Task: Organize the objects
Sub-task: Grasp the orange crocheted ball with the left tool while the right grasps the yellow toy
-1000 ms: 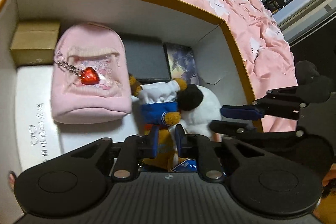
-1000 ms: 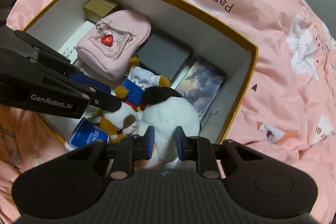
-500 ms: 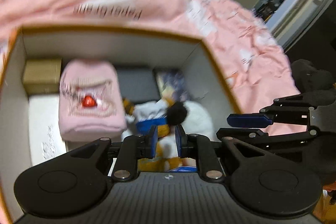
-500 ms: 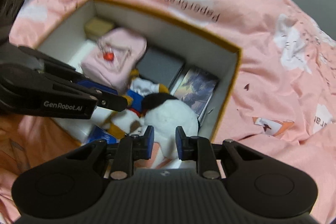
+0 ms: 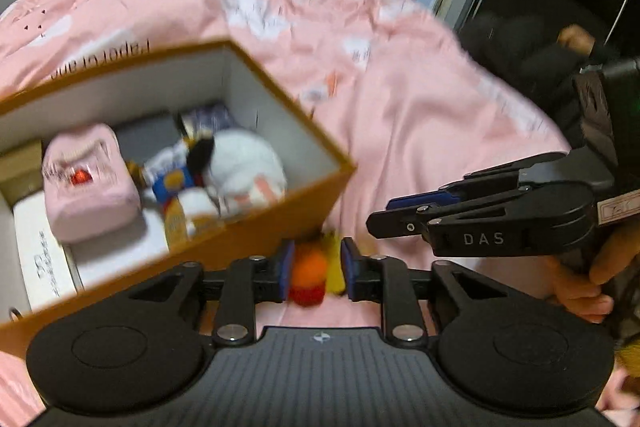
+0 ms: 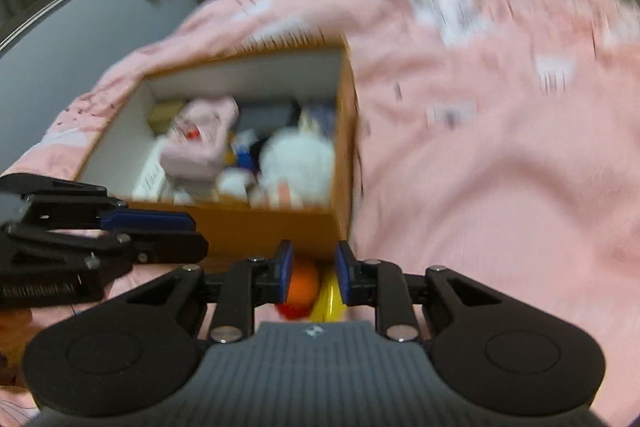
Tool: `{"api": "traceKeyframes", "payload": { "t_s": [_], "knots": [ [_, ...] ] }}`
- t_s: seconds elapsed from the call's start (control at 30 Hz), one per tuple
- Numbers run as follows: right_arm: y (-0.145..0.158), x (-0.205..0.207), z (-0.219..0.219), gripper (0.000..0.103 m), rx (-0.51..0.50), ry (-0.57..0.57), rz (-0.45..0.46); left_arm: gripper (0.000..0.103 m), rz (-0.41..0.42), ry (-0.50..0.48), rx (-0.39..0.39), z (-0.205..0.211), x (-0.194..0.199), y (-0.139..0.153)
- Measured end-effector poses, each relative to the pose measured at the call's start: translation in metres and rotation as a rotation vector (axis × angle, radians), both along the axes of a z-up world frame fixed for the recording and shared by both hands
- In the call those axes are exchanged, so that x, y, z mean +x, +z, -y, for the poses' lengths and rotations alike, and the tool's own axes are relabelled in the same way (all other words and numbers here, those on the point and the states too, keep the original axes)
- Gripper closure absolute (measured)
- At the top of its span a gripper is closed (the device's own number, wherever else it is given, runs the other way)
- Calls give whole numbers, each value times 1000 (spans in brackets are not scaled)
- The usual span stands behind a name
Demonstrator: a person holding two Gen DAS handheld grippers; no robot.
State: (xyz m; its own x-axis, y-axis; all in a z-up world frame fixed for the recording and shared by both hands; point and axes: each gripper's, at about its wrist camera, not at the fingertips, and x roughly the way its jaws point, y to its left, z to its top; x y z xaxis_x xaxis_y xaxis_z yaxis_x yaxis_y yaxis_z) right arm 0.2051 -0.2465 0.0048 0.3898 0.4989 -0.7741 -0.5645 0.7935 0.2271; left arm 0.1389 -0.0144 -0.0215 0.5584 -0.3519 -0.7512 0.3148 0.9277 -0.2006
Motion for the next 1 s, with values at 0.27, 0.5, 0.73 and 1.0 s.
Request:
{"api": "traceKeyframes", "payload": {
  "t_s": [0.27,0.5,0.73,1.0],
  "knots": [
    [-33,9,6,79,19,-40,-62,55,27,-2,142,22,8,-47],
    [-44,18,15,80,68,-67,-108,54,16,2,176,36,15,-68],
    [-47,20,8,77,72,-37,-113,56,-5,29,153,35,15,-80],
    [-49,19,-6,70,41,20,-100,57,-30,50,135,10,-12,-63]
  ]
}}
